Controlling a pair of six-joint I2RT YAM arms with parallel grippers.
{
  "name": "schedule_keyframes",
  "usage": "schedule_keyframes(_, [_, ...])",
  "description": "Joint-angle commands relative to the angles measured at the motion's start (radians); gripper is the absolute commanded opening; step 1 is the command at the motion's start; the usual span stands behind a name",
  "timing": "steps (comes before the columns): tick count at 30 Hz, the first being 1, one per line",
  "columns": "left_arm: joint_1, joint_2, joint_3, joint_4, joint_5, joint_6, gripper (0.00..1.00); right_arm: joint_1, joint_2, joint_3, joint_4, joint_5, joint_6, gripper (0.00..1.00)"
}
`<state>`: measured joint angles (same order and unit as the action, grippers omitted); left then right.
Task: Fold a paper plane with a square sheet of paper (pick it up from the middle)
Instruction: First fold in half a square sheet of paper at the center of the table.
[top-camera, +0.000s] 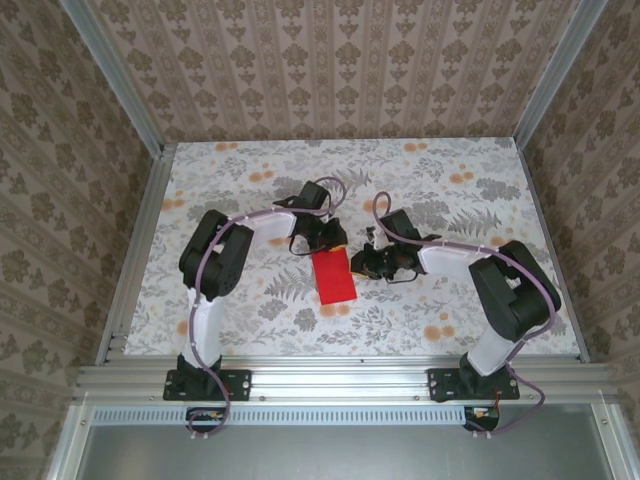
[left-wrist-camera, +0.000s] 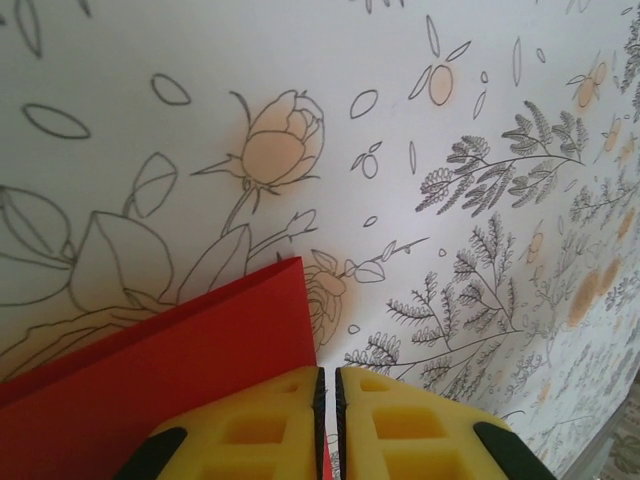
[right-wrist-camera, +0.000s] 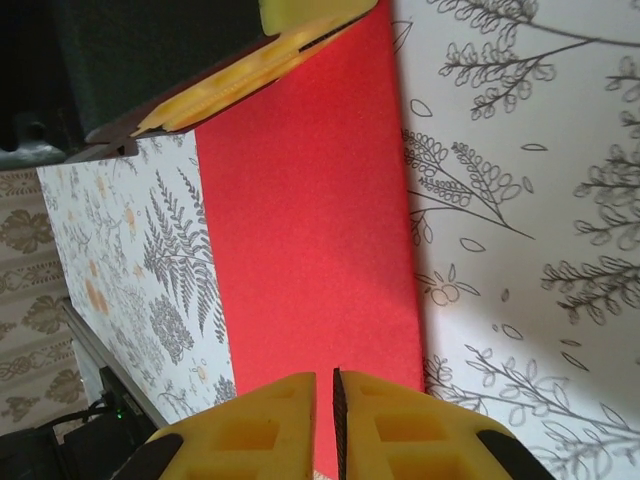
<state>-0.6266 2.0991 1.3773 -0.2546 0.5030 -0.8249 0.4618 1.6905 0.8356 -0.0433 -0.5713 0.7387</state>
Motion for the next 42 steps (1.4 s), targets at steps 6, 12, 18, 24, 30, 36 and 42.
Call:
schedule_keyframes(6, [0.007,0.031,0.005,-0.051,-0.019,0.043,0.13,0.021,0.13,0.116,0.034,0.034,0.048,0.13])
schedule_keyframes(12, [0.008,0.046,-0.007,-0.058,-0.031,0.044,0.12,0.02,0.192,0.142,0.031,0.059,0.047,0.13])
schedule_keyframes(18, [0.011,0.051,-0.023,-0.057,-0.041,0.048,0.11,0.02,0.219,0.104,0.016,0.058,0.036,0.12])
schedule_keyframes(24, [0.019,0.055,-0.044,-0.055,-0.056,0.054,0.11,0.02,0.17,0.011,0.009,-0.005,0.036,0.12])
schedule_keyframes(30, [0.022,0.066,-0.055,-0.045,-0.06,0.053,0.11,0.021,0.088,-0.098,0.004,-0.061,0.039,0.13])
schedule_keyframes(36, [0.022,0.072,-0.058,-0.04,-0.058,0.052,0.11,0.028,0.028,-0.202,-0.045,-0.075,0.029,0.13])
schedule_keyframes(42, [0.021,0.071,-0.057,-0.038,-0.054,0.052,0.11,0.028,-0.089,-0.215,-0.133,-0.073,0.004,0.14])
